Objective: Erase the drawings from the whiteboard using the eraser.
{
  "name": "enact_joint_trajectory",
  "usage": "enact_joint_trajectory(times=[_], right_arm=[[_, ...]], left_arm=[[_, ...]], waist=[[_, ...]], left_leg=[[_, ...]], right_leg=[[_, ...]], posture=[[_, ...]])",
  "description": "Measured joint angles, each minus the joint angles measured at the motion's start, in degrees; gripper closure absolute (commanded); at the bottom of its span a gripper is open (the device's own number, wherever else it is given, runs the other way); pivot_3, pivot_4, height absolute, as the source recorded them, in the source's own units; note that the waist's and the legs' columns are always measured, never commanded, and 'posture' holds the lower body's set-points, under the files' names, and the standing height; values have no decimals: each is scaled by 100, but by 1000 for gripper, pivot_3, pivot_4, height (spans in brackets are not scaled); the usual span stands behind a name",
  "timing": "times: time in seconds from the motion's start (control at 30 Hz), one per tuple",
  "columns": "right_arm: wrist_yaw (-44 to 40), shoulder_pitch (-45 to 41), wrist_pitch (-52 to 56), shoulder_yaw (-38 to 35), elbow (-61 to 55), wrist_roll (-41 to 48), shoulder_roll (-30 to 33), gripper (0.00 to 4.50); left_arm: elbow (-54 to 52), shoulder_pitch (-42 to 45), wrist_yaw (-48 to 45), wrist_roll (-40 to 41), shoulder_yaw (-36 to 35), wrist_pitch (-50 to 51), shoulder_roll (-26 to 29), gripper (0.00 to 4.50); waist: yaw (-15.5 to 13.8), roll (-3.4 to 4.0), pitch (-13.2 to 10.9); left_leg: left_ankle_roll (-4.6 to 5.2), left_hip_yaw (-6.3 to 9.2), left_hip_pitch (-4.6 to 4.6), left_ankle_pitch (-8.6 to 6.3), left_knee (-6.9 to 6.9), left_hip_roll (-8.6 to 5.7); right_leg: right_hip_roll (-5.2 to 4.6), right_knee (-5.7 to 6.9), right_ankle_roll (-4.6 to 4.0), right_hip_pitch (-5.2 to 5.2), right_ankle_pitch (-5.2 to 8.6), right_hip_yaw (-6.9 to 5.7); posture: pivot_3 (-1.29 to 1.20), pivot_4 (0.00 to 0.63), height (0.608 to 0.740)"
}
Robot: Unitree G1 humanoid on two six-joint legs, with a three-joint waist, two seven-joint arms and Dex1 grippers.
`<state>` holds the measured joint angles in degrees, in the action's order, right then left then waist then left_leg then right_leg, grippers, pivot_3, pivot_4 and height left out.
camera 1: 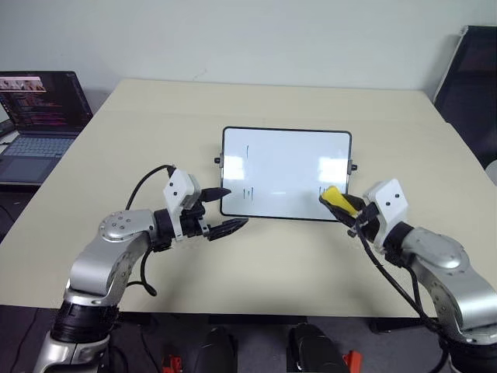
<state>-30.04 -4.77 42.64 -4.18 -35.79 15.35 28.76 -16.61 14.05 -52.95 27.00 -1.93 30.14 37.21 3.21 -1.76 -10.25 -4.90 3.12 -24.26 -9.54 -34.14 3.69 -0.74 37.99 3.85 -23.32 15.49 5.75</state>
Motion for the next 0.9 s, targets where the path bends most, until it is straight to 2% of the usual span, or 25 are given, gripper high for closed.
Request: enact_joint_trajectory(times=[0.17, 0.33, 0.73, 0.9], right_arm=[[31, 600, -48, 17, -243, 167, -99, 3325], [178, 839, -77, 295, -287, 137, -144, 3325], [383, 742, -134, 503, -297, -93, 77, 3325], [404, 462, -399, 974, -248, -582, 391, 3325]], left_arm=[[-252, -106, 45, 2, 7, 95, 17, 0], [-320, -89, -112, 5, 100, 99, 90, 0], [97, -89, -666, -80, 296, -298, 171, 0], [193, -9, -711, -182, 484, -456, 148, 0]], waist=[[1, -1, 0], [6, -1, 0], [1, -3, 0], [1, -5, 0]], left_leg=[[0, 0, 3, 0, -1, 0], [0, -4, 3, 0, -1, 0], [-1, -5, 2, 0, -1, 0], [-1, -5, 2, 0, -1, 0]], right_leg=[[0, -2, -3, 2, 0, 0], [-1, -4, -3, 1, 0, 2], [-3, -7, -3, 1, 0, 2], [-3, -7, -4, 1, 0, 2]], posture=[[0, 150, 740], [0, 150, 740], [0, 150, 740], [0, 150, 740]])
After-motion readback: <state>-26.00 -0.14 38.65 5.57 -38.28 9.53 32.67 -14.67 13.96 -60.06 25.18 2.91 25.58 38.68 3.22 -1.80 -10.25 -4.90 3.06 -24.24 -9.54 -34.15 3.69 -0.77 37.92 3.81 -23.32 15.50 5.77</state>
